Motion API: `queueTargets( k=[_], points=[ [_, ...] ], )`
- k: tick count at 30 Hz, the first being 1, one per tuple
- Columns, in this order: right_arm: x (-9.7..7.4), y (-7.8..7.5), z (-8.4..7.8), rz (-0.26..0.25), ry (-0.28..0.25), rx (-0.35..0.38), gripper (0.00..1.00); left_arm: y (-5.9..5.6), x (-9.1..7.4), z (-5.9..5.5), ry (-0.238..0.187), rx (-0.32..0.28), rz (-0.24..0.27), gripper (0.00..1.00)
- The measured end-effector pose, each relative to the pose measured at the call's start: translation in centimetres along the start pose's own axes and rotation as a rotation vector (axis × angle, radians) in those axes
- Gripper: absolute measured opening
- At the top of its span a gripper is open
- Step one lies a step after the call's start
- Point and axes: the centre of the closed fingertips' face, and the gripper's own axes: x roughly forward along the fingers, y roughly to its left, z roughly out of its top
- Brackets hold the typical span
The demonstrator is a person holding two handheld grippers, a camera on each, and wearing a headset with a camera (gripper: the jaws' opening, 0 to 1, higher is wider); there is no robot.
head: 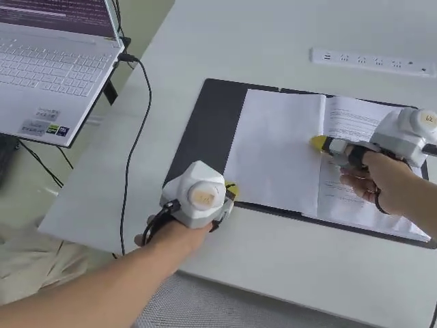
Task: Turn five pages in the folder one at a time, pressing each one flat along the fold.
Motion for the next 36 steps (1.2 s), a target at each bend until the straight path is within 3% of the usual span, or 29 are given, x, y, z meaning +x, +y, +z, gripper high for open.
queueTargets(
  k=[2,5,10,13,16,24,31,36],
  points=[
    [0.1,-1.1,1.2,-0.038,-0.034,-0.038,0.0,0.0,0.0,0.0,-0.001,-0.004,-0.004,0.0],
    [0.8,-1.5,1.9,-0.015,-0.036,0.04,0.0,0.0,0.0,0.0,0.001,-0.01,-0.015,0.0],
    [1.8,-1.6,3.3,-0.009,-0.044,0.019,0.0,0.0,0.0,0.0,0.008,-0.006,-0.016,0.0],
    [2.6,-2.1,4.3,-0.039,-0.03,-0.018,0.0,0.0,0.0,0.0,0.006,-0.005,-0.011,0.0],
    [3.5,-2.7,6.0,-0.046,-0.074,-0.013,0.0,0.0,0.0,0.0,0.003,-0.01,-0.01,0.0],
    [4.8,-3.4,8.3,-0.067,-0.139,-0.028,0.0,0.0,0.0,0.0,0.005,-0.005,-0.033,0.0],
    [5.7,-3.7,9.4,-0.088,-0.151,-0.009,0.0,0.0,0.1,0.0,0.006,-0.017,-0.026,0.0],
    [5.4,-3.6,8.9,-0.102,-0.129,-0.017,0.0,0.0,0.1,0.0,0.009,-0.014,-0.029,0.0]
  ],
)
